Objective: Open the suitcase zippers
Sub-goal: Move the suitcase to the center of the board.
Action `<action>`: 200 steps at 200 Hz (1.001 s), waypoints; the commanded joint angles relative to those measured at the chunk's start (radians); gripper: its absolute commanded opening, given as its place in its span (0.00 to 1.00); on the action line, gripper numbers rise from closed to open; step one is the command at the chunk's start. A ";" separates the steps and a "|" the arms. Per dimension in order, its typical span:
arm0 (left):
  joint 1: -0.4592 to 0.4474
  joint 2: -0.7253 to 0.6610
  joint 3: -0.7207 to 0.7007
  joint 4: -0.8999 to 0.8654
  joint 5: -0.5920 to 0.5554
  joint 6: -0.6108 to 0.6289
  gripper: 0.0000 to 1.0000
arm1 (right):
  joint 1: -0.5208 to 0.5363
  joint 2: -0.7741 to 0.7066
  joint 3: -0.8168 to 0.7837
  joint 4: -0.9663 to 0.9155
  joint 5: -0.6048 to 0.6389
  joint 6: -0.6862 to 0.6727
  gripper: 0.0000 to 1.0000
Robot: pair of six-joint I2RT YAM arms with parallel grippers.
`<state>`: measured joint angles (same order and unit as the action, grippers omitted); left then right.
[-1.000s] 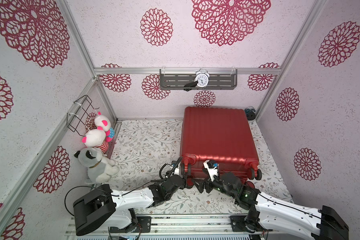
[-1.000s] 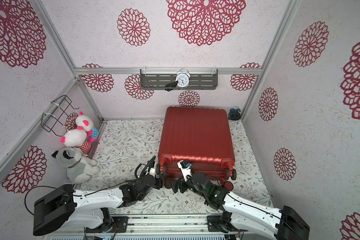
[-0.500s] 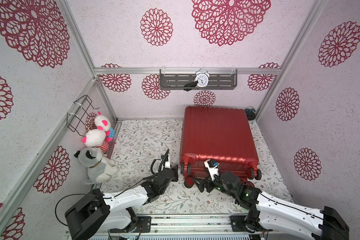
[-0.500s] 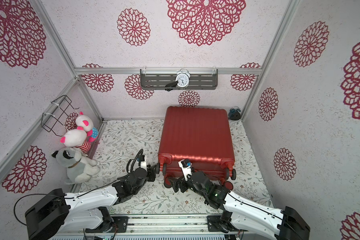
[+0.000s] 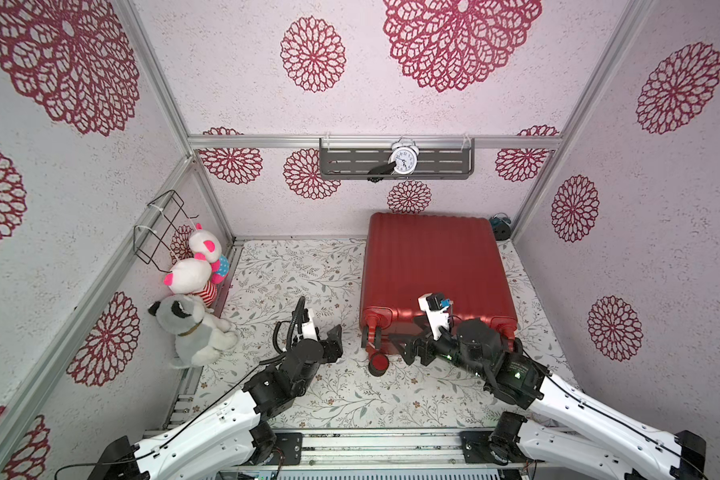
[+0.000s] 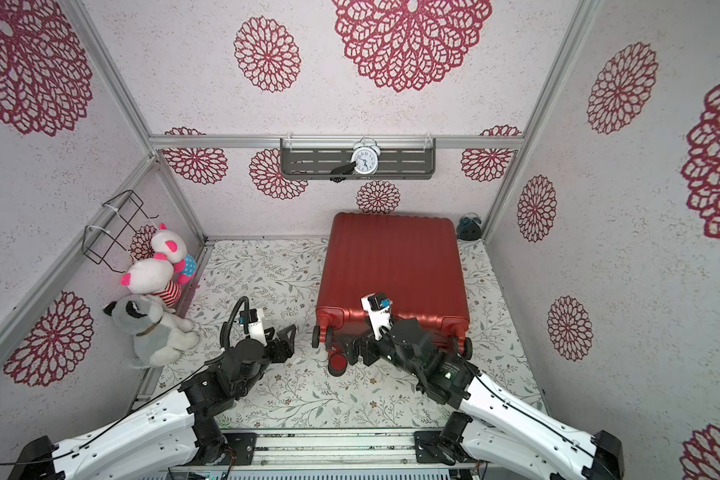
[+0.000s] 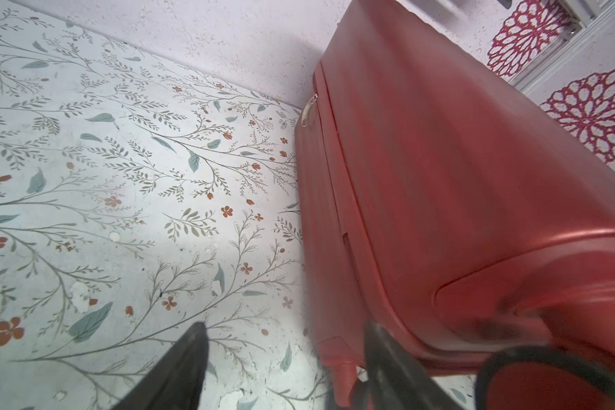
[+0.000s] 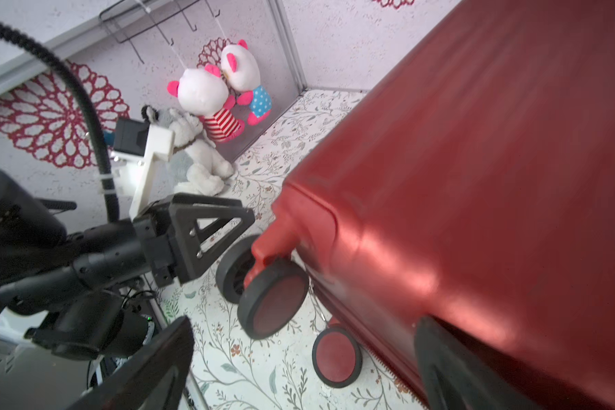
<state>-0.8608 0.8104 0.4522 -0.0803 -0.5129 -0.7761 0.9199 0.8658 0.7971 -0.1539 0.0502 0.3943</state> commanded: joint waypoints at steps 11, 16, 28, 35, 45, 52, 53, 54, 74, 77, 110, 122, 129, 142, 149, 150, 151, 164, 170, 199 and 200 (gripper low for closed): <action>0.008 -0.010 0.110 -0.125 0.055 0.019 0.87 | -0.062 0.015 0.172 -0.235 0.180 -0.043 0.99; 0.008 -0.008 0.125 -0.137 0.062 0.023 0.88 | -0.070 0.014 0.197 -0.268 0.227 -0.045 0.99; 0.008 -0.001 0.162 -0.162 0.076 0.028 0.91 | -0.087 0.005 0.245 -0.343 0.330 -0.045 0.99; 0.008 0.005 0.181 -0.175 0.082 0.033 0.92 | -0.095 -0.001 0.265 -0.382 0.381 -0.038 0.99; 0.008 0.015 0.211 -0.194 0.090 0.040 0.93 | -0.102 -0.016 0.287 -0.429 0.441 -0.023 0.99; 0.008 0.024 0.232 -0.208 0.097 0.044 0.95 | -0.102 -0.032 0.292 -0.456 0.472 -0.012 0.99; 0.008 0.026 0.235 -0.209 0.098 0.045 0.95 | -0.102 -0.034 0.293 -0.460 0.476 -0.009 0.99; 0.008 0.029 0.238 -0.210 0.099 0.045 0.95 | -0.102 -0.037 0.294 -0.464 0.480 -0.007 0.99; 0.008 0.063 0.298 -0.242 0.139 0.051 0.95 | -0.102 -0.098 0.289 -0.535 0.553 0.042 0.99; 0.008 0.068 0.306 -0.245 0.150 0.050 0.95 | -0.102 -0.107 0.288 -0.547 0.564 0.050 0.99; -0.009 0.121 0.348 -0.255 0.200 0.047 0.96 | -0.117 -0.183 0.269 -0.643 0.647 0.107 0.98; -0.010 0.139 0.348 -0.237 0.215 0.047 0.96 | -0.142 -0.176 0.288 -0.654 0.613 0.095 0.98; -0.010 0.150 0.350 -0.229 0.220 0.045 0.96 | -0.160 -0.163 0.305 -0.660 0.600 0.085 0.98; -0.013 0.165 0.350 -0.210 0.240 0.042 0.96 | -0.202 -0.133 0.332 -0.665 0.561 0.055 0.98; -0.016 0.172 0.350 -0.203 0.248 0.040 0.96 | -0.233 -0.116 0.342 -0.659 0.526 0.044 0.98; -0.015 0.172 0.350 -0.202 0.249 0.040 0.96 | -0.238 -0.114 0.343 -0.658 0.520 0.043 0.98; -0.015 0.173 0.350 -0.201 0.250 0.039 0.96 | -0.244 -0.111 0.344 -0.659 0.512 0.042 0.98; -0.024 0.177 0.350 -0.195 0.252 0.037 0.95 | -0.306 -0.086 0.351 -0.653 0.428 0.025 0.98; -0.030 0.177 0.350 -0.195 0.254 0.035 0.96 | -0.335 -0.077 0.348 -0.653 0.400 0.018 0.98; -0.075 0.155 0.351 -0.229 0.233 0.034 0.95 | -0.460 -0.082 0.320 -0.677 0.277 -0.009 0.98; -0.076 0.154 0.350 -0.230 0.232 0.034 0.95 | -0.463 -0.083 0.320 -0.678 0.275 -0.010 0.98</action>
<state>-0.9012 0.9878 0.7887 -0.3031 -0.2745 -0.7456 0.5320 0.7918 1.1240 -0.8097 0.4541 0.4286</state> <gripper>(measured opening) 0.953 0.982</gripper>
